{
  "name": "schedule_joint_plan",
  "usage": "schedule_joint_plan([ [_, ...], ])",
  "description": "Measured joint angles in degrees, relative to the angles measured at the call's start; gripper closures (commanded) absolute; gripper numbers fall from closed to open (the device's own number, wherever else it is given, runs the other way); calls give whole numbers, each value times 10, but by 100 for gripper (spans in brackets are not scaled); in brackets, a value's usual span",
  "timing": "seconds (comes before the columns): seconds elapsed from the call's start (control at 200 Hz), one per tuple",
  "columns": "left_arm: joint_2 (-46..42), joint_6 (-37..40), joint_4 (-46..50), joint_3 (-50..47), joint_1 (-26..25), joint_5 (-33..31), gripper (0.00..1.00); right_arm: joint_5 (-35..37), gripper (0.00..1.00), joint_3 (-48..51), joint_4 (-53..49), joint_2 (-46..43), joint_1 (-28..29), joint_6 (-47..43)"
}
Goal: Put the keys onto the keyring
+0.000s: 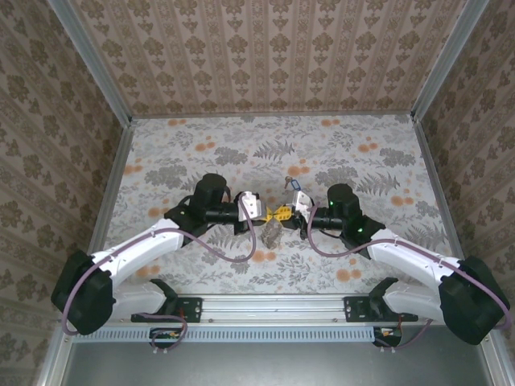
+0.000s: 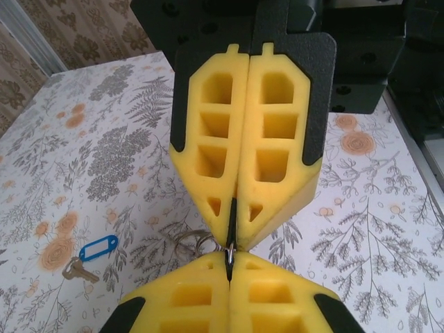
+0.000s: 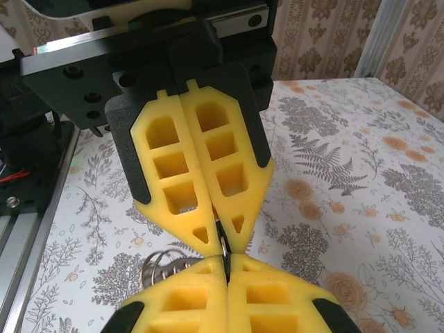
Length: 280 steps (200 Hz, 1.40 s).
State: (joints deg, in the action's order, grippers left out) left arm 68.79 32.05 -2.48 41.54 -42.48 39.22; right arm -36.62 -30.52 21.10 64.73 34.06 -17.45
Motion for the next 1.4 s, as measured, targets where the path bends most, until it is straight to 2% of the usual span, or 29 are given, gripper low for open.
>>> schedule_joint_plan([
  [0.055,0,11,19,7,-3,-1,100,-1,89,-5,-21,-3,1,-15],
  [0.195,0,43,77,31,-14,-16,100,1,78,-37,-106,-7,3,-57],
  [0.445,0,82,156,78,-28,-54,100,19,77,-62,-190,0,16,-82],
  [0.84,14,96,194,96,-37,-61,100,35,74,-64,-170,17,26,-77],
  [0.965,21,98,201,103,-37,-61,100,36,77,-64,-164,16,26,-77],
  [1.13,26,97,201,108,-36,-62,100,36,100,-62,-153,16,26,-74],
  [1.185,26,95,200,109,-36,-63,100,36,100,-61,-149,16,26,-73],
  [1.28,26,87,199,108,-32,-61,81,36,100,-54,-134,16,26,-72],
  [1.4,12,72,184,93,-10,-31,78,36,100,-27,-96,3,25,-62],
])
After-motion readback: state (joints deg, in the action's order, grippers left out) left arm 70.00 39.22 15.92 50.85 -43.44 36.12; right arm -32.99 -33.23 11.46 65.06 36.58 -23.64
